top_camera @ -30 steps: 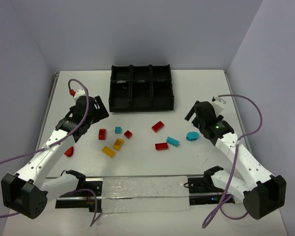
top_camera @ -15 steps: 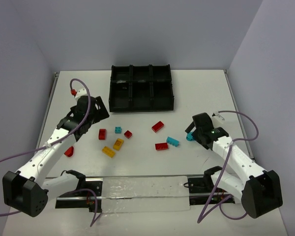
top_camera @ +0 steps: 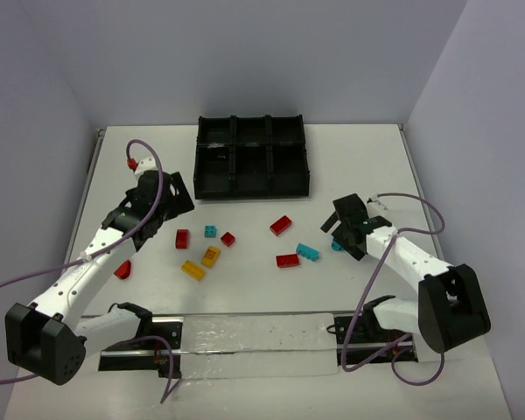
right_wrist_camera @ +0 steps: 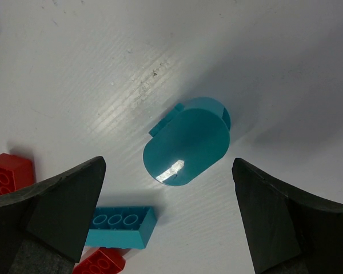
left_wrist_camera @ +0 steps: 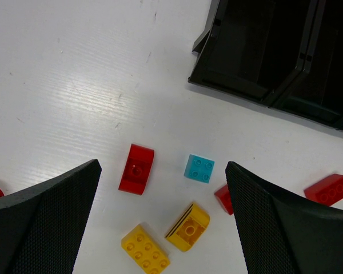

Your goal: Sort the legos into containers by color

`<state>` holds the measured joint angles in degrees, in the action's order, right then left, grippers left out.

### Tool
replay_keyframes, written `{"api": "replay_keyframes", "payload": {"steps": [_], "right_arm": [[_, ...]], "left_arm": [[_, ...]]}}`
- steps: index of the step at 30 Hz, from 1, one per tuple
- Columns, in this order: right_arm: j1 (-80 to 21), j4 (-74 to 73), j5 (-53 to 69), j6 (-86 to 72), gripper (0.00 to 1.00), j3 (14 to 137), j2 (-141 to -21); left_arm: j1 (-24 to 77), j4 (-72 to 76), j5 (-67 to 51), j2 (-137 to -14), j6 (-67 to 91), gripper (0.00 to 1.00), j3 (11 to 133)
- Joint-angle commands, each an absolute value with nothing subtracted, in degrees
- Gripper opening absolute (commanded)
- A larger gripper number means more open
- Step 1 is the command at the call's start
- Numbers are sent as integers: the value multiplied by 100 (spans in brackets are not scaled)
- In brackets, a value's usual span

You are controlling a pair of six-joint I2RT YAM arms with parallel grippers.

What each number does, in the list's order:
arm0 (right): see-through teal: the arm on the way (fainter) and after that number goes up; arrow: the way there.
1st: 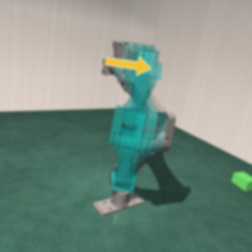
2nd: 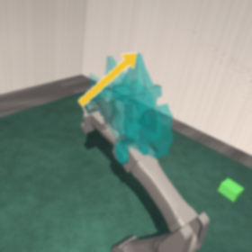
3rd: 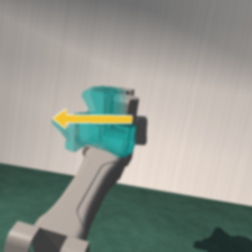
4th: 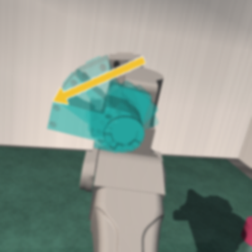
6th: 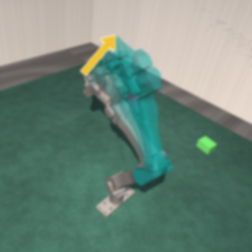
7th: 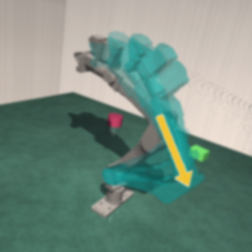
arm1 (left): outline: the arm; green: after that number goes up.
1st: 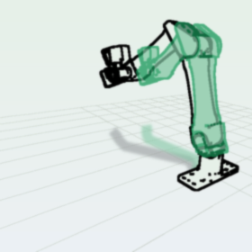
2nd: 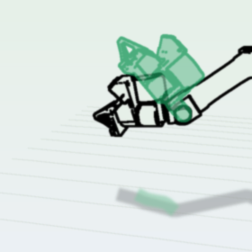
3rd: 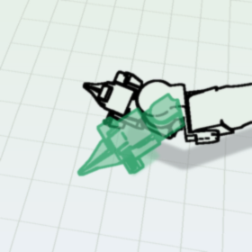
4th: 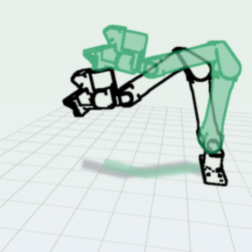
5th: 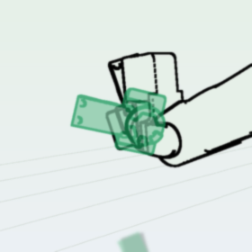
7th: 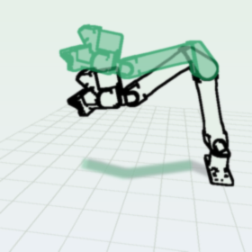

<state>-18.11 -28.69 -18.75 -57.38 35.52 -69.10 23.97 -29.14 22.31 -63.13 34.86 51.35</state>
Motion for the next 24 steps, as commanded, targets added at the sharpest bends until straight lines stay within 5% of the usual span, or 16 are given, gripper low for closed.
{"api": "replay_keyframes", "payload": {"steps": [1, 15, 24], "right_arm": [[-1793, -2538, -1974, -5702, 100, 3887, -7167], [-1802, -2170, -2069, -5042, 91, 4138, -7762], [-1813, -1974, -1978, -4779, 64, 4122, -7916]], "left_arm": [[2426, -2936, 2352, -6273, 3390, 99, 5285], [2426, -3021, 2373, -6154, 3475, 99, 5223], [2426, -3045, 2392, -5999, 3480, 99, 5150]]}}
